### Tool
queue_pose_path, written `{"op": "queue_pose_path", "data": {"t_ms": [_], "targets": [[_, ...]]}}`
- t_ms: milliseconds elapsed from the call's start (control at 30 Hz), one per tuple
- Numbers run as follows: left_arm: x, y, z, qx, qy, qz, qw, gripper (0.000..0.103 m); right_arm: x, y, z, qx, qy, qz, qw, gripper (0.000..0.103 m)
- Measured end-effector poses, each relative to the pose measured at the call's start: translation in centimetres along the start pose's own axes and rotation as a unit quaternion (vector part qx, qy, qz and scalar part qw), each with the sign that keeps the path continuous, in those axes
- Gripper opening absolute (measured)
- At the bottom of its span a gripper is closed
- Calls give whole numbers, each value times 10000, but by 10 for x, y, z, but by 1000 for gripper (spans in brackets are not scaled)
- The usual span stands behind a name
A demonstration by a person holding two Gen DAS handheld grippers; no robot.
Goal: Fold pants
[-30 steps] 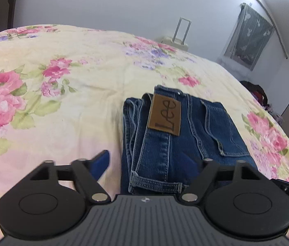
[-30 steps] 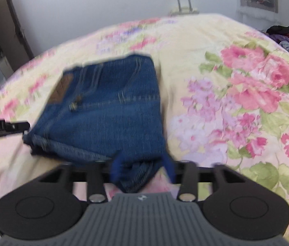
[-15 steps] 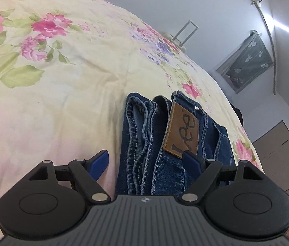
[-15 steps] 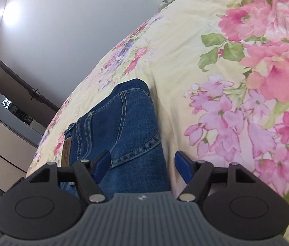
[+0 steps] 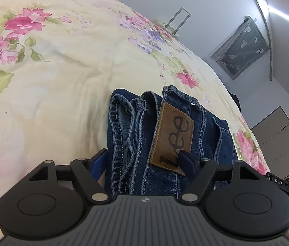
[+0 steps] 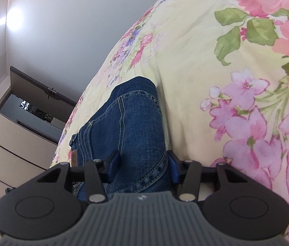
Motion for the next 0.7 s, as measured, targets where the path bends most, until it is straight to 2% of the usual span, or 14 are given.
{"op": "queue_pose_path", "data": {"t_ms": [67,167,333,400,567,700], "targets": [[1,-1,6,-138,-54,4,9999,69,2,1,-1,47,46,48,10000,37],[3,-2,10,-279,-170,-17,9995,62,4,1,-7,196,108,119,9997,32],[9,-6,13,-378,-300,-35,9988,46,8,5,-13,459,145,192,9987,29],[11,-8,12,-369,-315,-50,9988,39,9,5,-12,375,149,191,9990,28],[15,-10,10,-285,-275,-1,9992,32,15,5,-29,644,346,142,9972,19],[24,-10,9,-67,-104,85,9999,29,22,4,-61,1009,581,-41,9932,18]]}}
Point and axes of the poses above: each gripper's, at about its wrist camera, not at the fingertips, and x roughly against the way its jaws point, z to its right, y to its underside, the point moved 10 cm from there along -x, roughly the way its jaws point, and after that the axes turned 10 degrees about -x, right-handed, at the moved point
